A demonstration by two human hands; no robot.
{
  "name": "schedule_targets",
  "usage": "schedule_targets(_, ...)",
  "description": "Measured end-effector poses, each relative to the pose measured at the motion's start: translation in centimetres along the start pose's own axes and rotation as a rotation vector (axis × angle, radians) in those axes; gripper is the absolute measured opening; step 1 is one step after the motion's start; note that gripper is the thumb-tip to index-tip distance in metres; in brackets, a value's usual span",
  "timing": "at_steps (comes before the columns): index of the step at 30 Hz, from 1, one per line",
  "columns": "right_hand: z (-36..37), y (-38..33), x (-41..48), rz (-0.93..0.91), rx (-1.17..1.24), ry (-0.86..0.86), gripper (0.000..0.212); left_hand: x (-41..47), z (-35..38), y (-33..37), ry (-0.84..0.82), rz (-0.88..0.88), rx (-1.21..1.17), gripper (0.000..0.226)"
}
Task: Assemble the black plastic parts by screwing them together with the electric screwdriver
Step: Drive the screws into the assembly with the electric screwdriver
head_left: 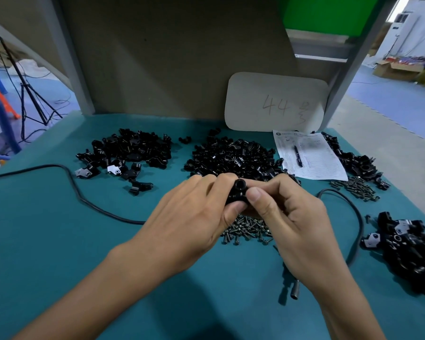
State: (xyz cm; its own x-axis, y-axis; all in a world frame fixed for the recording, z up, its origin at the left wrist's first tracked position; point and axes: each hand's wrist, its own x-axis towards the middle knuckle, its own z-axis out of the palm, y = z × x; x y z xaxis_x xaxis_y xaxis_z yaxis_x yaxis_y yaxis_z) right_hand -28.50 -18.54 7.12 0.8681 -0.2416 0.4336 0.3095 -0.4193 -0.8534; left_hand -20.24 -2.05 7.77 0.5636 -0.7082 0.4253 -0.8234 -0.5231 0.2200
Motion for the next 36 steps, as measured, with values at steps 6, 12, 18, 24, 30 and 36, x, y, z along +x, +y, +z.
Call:
schedule_targets(6,0.8,-0.4,-0.5,0.000,-0.108,0.079,0.018,-0.1,0.3,0.0,0.007,-0.020,-0.023,0.042)
schedule_targets(12,0.1,-0.1,-0.5,0.052,0.123,0.012,0.014,-0.1,0.4,-0.1,-0.026,-0.047,-0.202,0.040)
schedule_targets(18,-0.5,0.5,-0.3,0.035,0.186,-0.057,0.029,-0.2,0.2,-0.2,-0.054,-0.017,-0.223,0.041)
schedule_targets(24,-0.3,1.0,-0.4,0.027,0.231,-0.061,0.032,-0.4,0.5,-0.3,-0.089,-0.031,-0.273,0.040)
schedule_targets(30,-0.3,1.4,-0.4,0.036,0.220,-0.032,0.031,-0.4,0.7,-0.3,-0.118,-0.023,-0.340,0.039)
schedule_targets(36,-0.6,1.4,-0.4,0.033,0.204,-0.054,0.030,-0.6,1.1,-0.1,-0.075,-0.015,-0.342,0.039)
